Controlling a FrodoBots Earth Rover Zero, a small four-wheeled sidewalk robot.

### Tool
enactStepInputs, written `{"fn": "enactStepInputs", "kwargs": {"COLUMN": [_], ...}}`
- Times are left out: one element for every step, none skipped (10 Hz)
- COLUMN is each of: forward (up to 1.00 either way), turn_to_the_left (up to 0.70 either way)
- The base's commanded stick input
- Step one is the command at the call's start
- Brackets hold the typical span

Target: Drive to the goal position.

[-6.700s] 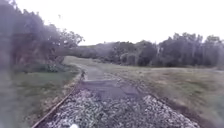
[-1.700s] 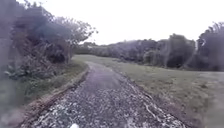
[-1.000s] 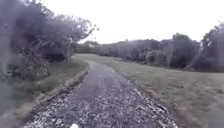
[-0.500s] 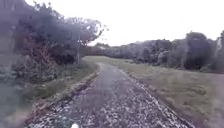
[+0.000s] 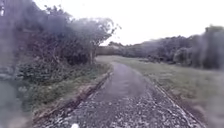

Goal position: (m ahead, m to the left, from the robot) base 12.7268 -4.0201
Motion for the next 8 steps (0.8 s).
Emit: {"fn": "enactStepInputs", "kwargs": {"forward": [0.7, 0.7, 0.7, 0.7, 0.7, 0.7, 0.7, 0.7], "turn_to_the_left": [0.0, 0.0, 0.0, 0.0, 0.0, -0.35, -0.35, -0.22]}}
